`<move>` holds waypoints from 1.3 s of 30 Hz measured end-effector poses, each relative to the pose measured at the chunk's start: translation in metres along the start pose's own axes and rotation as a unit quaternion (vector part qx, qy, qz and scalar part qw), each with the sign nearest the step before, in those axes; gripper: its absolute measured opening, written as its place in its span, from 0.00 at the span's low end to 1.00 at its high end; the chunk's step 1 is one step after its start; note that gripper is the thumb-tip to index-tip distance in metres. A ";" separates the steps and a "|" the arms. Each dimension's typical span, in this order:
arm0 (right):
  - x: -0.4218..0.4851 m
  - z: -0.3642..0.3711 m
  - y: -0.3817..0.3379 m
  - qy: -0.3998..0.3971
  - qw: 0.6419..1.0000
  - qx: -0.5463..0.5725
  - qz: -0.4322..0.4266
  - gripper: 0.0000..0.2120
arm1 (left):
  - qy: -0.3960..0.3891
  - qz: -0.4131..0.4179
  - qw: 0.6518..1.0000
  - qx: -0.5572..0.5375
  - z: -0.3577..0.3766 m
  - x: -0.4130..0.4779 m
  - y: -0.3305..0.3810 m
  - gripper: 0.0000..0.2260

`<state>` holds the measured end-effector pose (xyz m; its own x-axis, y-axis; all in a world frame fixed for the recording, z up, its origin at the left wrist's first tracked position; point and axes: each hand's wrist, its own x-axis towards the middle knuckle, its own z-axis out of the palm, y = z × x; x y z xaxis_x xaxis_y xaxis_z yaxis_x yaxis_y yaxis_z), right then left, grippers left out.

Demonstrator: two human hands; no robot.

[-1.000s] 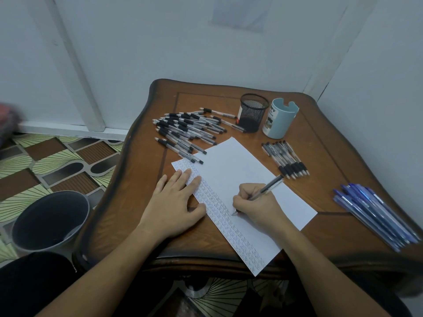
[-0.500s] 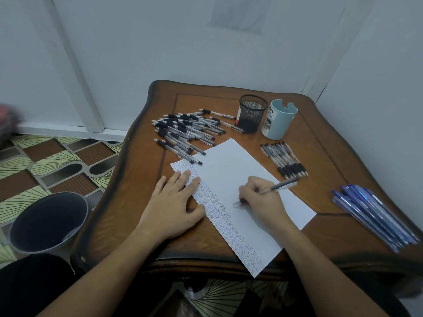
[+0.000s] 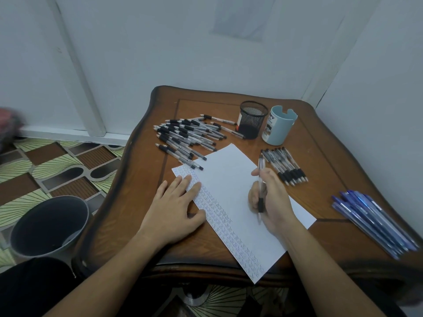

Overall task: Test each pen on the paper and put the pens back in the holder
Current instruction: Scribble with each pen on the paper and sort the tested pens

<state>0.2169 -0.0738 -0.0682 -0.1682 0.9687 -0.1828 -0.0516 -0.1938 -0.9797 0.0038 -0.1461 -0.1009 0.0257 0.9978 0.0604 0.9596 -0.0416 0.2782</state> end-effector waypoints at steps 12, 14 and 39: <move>0.072 -0.061 -0.060 0.133 0.869 -0.473 -0.056 0.17 | -0.001 -0.003 1.000 -0.012 -0.003 0.000 0.001 0.37; 0.083 -0.065 -0.060 0.139 0.847 -0.511 -0.042 0.12 | 0.001 -0.004 1.000 -0.016 -0.004 0.000 0.001 0.37; 0.102 0.091 -0.005 0.015 0.876 -0.464 -0.131 0.03 | 0.000 -0.005 1.000 -0.002 -0.006 -0.001 0.000 0.39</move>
<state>0.1102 0.0115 -0.0742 -0.2429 0.9675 0.0701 0.7403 0.2316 -0.6312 0.0020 -0.1476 -0.0949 0.0165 0.9982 0.0573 0.9589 -0.0321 0.2821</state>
